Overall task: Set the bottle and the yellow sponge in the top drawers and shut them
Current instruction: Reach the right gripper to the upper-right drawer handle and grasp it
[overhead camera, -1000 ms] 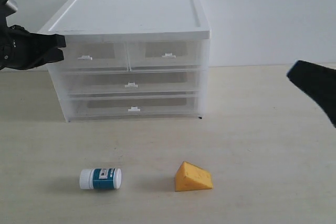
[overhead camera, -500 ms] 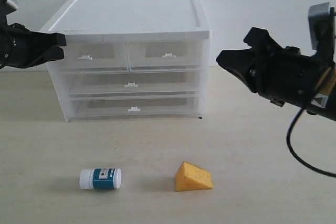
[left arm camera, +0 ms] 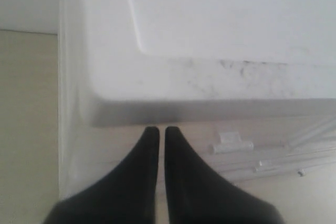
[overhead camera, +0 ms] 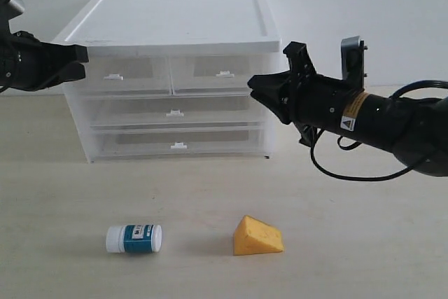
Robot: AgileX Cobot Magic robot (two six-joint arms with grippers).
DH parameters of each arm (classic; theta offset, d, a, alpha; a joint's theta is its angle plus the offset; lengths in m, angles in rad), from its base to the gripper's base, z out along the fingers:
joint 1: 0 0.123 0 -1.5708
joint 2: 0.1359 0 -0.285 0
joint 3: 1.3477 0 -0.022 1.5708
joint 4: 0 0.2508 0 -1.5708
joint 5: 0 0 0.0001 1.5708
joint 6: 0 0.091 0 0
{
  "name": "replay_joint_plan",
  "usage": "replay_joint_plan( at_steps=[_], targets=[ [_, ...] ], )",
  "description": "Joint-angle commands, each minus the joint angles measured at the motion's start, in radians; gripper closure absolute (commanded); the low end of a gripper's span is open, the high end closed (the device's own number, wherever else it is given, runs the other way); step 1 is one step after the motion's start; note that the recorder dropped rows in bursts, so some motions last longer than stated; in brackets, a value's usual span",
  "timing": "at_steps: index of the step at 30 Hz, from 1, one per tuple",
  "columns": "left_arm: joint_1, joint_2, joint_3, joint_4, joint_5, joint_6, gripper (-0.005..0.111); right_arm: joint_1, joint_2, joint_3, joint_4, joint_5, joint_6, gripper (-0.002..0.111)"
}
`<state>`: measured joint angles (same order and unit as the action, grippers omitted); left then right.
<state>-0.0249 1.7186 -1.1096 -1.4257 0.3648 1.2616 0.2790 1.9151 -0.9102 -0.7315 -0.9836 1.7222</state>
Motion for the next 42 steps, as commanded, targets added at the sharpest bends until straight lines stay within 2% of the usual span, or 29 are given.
replay_joint_plan(
  at_steps=[1,6,11,17,27,42],
  targets=[
    [0.0,0.001,-0.008,-0.026,-0.002,0.025,0.103,0.001,0.052,-0.055,-0.03,-0.069,0.041,0.066],
    [0.0,0.001,-0.008,-0.07,0.006,0.08,0.103,0.022,0.061,-0.096,-0.053,-0.064,0.043,0.067],
    [0.0,0.001,-0.008,-0.071,0.141,0.08,0.103,0.034,0.061,-0.127,-0.07,-0.052,0.043,0.066],
    [-0.005,-0.001,-0.008,-0.076,0.165,0.08,0.103,0.034,0.061,-0.127,-0.079,-0.022,0.041,0.066],
    [-0.078,-0.001,-0.052,-0.069,0.05,0.091,0.103,0.034,0.061,-0.127,-0.109,-0.022,0.04,0.066],
    [-0.08,0.02,-0.066,-0.05,-0.009,0.099,0.103,0.034,0.061,-0.127,-0.082,-0.012,0.018,0.066]
  ],
)
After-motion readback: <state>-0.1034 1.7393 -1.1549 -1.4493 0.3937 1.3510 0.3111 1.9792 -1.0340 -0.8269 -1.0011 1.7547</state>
